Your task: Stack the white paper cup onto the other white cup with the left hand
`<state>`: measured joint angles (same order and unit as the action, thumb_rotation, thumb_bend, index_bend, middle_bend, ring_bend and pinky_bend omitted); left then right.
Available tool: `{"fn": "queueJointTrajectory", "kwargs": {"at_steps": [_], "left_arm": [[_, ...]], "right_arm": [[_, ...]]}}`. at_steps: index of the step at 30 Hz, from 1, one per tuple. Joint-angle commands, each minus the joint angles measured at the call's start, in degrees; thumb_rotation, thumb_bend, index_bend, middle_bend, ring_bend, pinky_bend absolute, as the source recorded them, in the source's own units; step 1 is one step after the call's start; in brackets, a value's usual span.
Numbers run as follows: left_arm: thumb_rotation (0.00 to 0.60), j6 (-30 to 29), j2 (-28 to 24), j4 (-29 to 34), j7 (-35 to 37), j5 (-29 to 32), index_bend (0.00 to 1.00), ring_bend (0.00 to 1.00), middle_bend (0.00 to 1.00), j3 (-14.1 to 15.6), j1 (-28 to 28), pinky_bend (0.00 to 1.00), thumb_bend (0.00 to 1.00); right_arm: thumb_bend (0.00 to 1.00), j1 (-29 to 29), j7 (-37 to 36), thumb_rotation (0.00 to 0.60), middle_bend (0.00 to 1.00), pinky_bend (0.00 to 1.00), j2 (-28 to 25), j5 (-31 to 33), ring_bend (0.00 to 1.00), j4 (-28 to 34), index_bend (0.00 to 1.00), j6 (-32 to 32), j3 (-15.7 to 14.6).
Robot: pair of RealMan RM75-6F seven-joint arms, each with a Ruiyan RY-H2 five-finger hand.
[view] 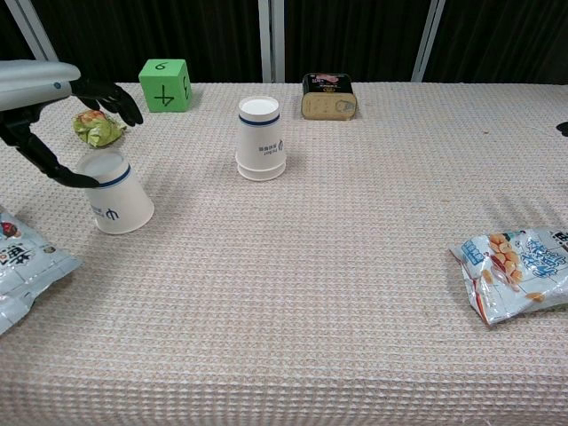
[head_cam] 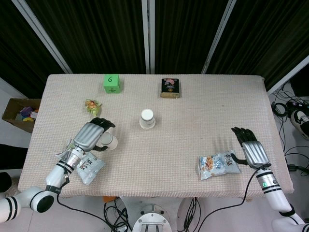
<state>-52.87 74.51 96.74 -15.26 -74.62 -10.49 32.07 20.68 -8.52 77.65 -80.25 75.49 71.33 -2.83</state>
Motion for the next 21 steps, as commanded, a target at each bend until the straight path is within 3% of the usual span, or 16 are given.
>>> {"fn": "queueJointTrajectory", "kwargs": {"at_steps": [1,13,21], "left_arm": [[0.600,0.7,-0.3,0.1,-0.6,1.2,0.24,0.18,0.22,0.6,0.5,0.18,0.16],[0.600,1.9,1.1,-2.9,-0.9,5.4,0.29,0.21,0.28,2.2,2.3,0.18,0.22],[0.600,2.0,2.6,-4.7,2.6,5.3,0.41,0.33,0.43,2.2,3.3,0.19,0.30]], "right_arm": [[0.26,-0.3,-0.3,0.600,0.07,0.00,0.1,-0.3,0.00,-0.4,0.00,-0.2,0.3],[0.26,-2.1,-2.0,0.600,0.07,0.00,0.4,-0.9,0.00,-1.8,0.00,-0.5,1.5],[0.26,-2.8,-2.8,0.600,0.08,0.00,1.0,-1.2,0.00,-2.8,0.00,-1.1,2.1]]}}
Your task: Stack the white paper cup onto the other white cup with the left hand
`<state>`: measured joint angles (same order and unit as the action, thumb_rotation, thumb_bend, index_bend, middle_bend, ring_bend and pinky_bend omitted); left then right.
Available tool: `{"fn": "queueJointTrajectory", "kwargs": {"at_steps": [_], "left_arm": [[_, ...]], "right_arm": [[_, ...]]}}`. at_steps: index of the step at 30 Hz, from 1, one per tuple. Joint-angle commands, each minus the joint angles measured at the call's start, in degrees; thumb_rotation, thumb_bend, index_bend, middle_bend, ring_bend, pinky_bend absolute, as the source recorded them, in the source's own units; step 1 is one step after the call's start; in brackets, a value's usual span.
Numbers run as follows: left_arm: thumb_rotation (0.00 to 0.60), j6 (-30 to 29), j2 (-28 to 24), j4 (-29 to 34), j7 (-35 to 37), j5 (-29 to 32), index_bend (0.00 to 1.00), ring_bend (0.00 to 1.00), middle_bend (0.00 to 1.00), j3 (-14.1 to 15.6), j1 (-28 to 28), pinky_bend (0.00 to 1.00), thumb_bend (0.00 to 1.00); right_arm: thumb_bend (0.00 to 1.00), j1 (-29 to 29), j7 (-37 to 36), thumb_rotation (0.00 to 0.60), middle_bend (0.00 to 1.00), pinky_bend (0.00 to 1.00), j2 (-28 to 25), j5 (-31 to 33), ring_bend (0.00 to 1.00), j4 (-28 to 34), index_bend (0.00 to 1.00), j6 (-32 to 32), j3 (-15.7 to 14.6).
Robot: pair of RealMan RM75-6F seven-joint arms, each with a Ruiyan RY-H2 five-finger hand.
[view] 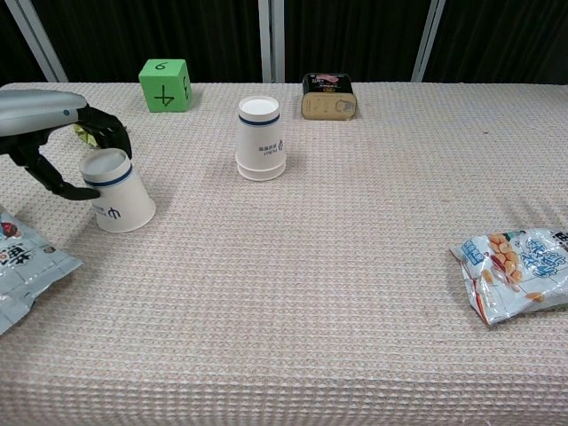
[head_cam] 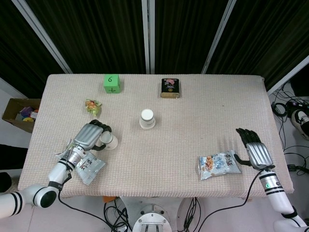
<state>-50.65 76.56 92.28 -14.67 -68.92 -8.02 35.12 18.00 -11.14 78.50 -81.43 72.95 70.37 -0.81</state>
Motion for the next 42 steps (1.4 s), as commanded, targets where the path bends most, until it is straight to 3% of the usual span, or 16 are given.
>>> {"fn": "queueJointTrajectory", "kwargs": {"at_steps": [1,6,11,21,30,42], "left_arm": [[0.600,-0.5,0.7,-0.4,2.9,-0.7,0.43,0.34,0.45,-0.6,0.3,0.19,0.31],[0.600,-1.5,-0.3,0.4,6.8,-2.1,0.44,0.37,0.49,-2.7,1.3,0.20,0.32],[0.600,-1.8,-3.0,3.2,6.6,-2.9,0.44,0.37,0.48,-6.7,4.5,0.20,0.31],[0.600,5.5,0.4,-0.1,5.5,4.1,0.44,0.37,0.48,-12.6,15.6,0.20,0.31],[0.600,9.2,3.9,-6.9,-1.0,13.8,0.44,0.37,0.47,-12.3,22.9,0.20,0.31],[0.600,11.0,4.0,-7.9,-3.3,21.7,0.43,0.37,0.47,-10.4,27.4,0.20,0.31]], "right_arm": [[0.26,-0.3,-0.4,0.600,0.08,0.00,0.3,0.0,0.00,-0.4,0.00,-0.3,0.1],[0.26,-0.8,-1.5,0.600,0.08,0.00,1.0,0.1,0.00,-1.6,0.00,-1.2,0.1],[0.26,-1.0,-1.9,0.600,0.09,0.00,1.3,-0.4,0.00,-2.2,0.00,-1.5,0.3],[0.26,-1.2,-1.7,0.600,0.09,0.00,1.2,-0.7,0.00,-2.1,0.00,-2.0,1.0],[0.26,-1.7,-2.3,0.600,0.09,0.00,0.8,-0.9,0.00,-2.2,0.00,-1.9,1.4],[0.26,-2.4,-2.8,0.600,0.09,0.00,0.3,-1.4,0.00,-2.1,0.00,-1.3,1.8]]}}
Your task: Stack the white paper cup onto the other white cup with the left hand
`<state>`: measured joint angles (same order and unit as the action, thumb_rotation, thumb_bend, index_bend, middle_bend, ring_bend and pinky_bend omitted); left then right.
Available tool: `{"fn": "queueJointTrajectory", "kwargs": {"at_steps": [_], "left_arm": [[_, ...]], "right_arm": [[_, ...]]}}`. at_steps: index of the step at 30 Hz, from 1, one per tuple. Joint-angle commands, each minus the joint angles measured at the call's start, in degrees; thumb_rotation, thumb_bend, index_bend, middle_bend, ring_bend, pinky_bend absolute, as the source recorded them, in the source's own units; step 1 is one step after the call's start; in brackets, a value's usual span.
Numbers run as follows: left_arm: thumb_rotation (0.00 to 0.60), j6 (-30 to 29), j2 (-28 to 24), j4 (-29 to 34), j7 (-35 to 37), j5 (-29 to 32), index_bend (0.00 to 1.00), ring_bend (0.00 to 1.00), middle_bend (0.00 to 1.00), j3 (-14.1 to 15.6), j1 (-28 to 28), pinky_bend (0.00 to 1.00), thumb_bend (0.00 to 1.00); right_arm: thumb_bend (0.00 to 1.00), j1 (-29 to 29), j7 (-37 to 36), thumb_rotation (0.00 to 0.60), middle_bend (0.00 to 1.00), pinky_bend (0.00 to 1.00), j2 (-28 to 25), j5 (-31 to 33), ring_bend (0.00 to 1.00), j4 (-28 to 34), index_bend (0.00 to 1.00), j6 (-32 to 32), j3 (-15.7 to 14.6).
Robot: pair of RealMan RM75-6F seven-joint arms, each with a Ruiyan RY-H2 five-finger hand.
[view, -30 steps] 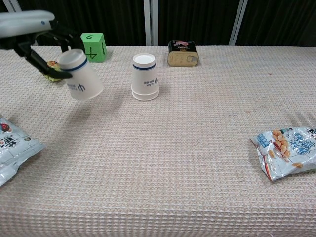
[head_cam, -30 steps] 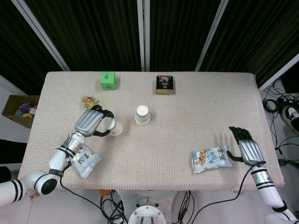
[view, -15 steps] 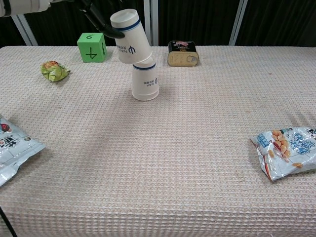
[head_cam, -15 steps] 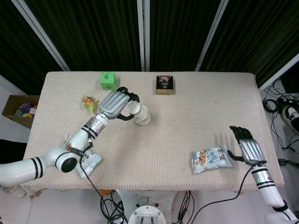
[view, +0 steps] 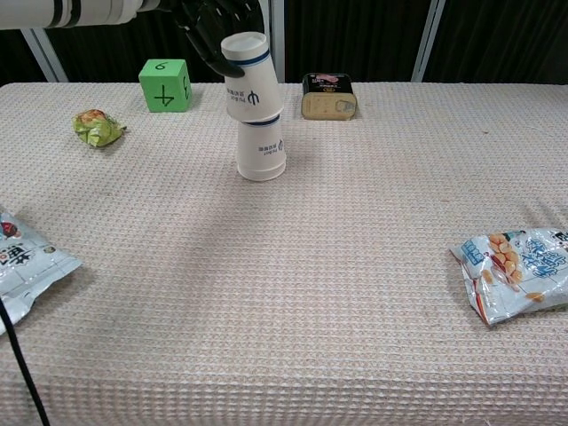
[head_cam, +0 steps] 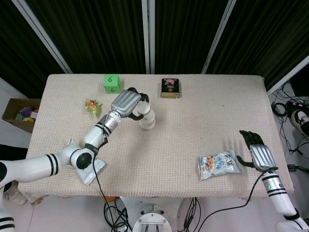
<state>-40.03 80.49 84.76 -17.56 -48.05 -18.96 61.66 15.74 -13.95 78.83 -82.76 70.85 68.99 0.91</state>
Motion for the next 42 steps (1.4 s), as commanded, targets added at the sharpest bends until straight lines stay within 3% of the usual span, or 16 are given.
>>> {"fn": "queueJointTrajectory", "kwargs": {"at_steps": [1,11,20,25,28,32,37,42], "left_arm": [[0.600,0.4,0.3,-0.6,-0.6,1.2,0.43,0.37,0.47,0.7,1.1,0.20,0.31],[0.600,0.6,3.5,-4.5,-3.1,6.7,0.43,0.37,0.45,3.6,4.5,0.20,0.31],[0.600,0.7,11.8,-13.1,-6.6,11.1,0.41,0.33,0.41,7.5,7.2,0.19,0.30],[0.600,-2.0,14.0,-15.0,-8.9,10.7,0.22,0.16,0.21,9.0,7.3,0.17,0.21],[0.600,-6.1,11.9,-10.9,-7.2,8.6,0.17,0.12,0.15,8.0,5.2,0.16,0.19],[0.600,-13.2,5.7,-1.8,-3.6,3.0,0.17,0.12,0.14,8.1,-0.2,0.16,0.18],[0.600,-25.1,-4.0,8.8,-2.6,-1.3,0.17,0.12,0.16,11.9,-10.4,0.16,0.18],[0.600,-37.4,-10.4,13.9,-2.4,-4.1,0.20,0.13,0.18,17.7,-21.8,0.16,0.18]], "right_arm": [[0.26,-0.2,-0.1,0.600,0.09,0.00,-0.1,-0.1,0.00,0.1,0.00,0.2,0.1],[0.26,-0.7,-0.8,0.600,0.09,0.00,0.0,-0.3,0.00,-0.4,0.00,0.4,0.1],[0.26,-1.2,-1.2,0.600,0.09,0.00,-0.1,-0.5,0.00,-0.7,0.00,0.8,0.2],[0.26,-1.6,-1.7,0.600,0.09,0.00,-0.6,-0.3,0.00,-0.8,0.00,1.1,0.5],[0.26,-1.4,-1.8,0.600,0.09,0.00,-1.2,-0.4,0.00,-0.6,0.00,1.1,0.8],[0.26,-0.9,-1.7,0.600,0.09,0.00,-2.5,-0.8,0.00,0.3,0.00,1.0,1.2],[0.26,-0.2,-2.6,0.600,0.09,0.00,-5.8,-1.6,0.00,3.0,0.00,1.0,1.6],[0.26,0.1,-3.8,0.600,0.09,0.00,-10.0,-2.8,0.00,6.6,0.00,1.3,1.7]]}}
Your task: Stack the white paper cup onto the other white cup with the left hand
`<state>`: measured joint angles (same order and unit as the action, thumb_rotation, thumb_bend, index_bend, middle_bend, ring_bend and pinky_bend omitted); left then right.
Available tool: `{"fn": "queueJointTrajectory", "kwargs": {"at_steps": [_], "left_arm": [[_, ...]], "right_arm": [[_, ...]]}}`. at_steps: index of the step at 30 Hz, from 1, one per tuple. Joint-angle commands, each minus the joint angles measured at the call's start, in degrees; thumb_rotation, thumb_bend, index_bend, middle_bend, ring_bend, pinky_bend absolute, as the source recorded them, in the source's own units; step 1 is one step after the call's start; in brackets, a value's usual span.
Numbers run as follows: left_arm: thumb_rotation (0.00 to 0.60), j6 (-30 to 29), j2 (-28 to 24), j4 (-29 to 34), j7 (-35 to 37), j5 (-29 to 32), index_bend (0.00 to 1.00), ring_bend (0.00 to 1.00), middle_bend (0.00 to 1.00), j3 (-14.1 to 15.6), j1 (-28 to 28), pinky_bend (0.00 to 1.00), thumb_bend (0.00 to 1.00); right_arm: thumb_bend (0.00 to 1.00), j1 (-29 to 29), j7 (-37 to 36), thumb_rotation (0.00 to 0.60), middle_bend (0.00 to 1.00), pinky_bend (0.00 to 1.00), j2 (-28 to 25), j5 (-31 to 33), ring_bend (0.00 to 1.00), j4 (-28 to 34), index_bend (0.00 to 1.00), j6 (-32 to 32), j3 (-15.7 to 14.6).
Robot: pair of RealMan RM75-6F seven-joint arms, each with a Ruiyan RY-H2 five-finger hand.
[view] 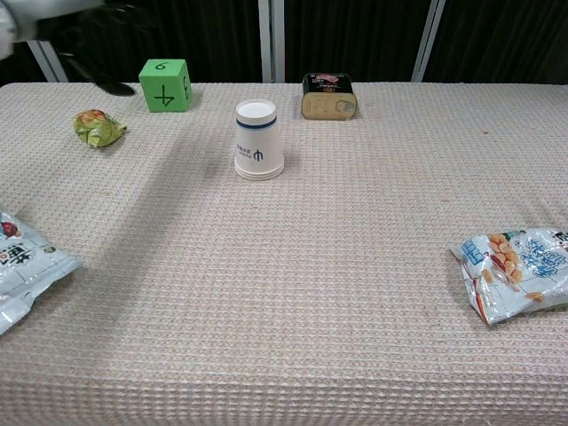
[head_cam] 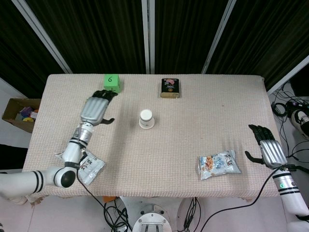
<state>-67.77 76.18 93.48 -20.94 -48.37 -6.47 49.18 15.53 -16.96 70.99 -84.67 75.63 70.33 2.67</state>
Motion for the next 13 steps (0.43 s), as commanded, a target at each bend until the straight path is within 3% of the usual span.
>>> {"fn": "queueJointTrajectory", "kwargs": {"at_steps": [1,9,13], "left_arm": [[0.600,-11.6,-6.7,5.3,1.4,-4.8,0.21,0.13,0.19,6.3,-11.4,0.16,0.18],[0.600,-27.2,-7.9,4.1,2.2,-17.2,0.22,0.13,0.19,16.9,-28.1,0.15,0.18],[0.600,-33.1,-7.6,4.1,2.8,-23.0,0.22,0.13,0.19,20.0,-34.5,0.15,0.17]], "right_arm": [[0.26,0.4,-1.1,0.600,0.09,0.00,-3.0,-1.2,0.00,2.5,0.00,-0.2,-0.3],[0.27,-0.4,-2.5,0.600,0.09,0.00,-6.5,-3.9,0.00,6.8,0.00,2.6,-1.1],[0.27,-1.2,-0.8,0.600,0.09,0.00,-6.8,-4.2,0.00,8.7,0.00,3.9,-1.4]]}}
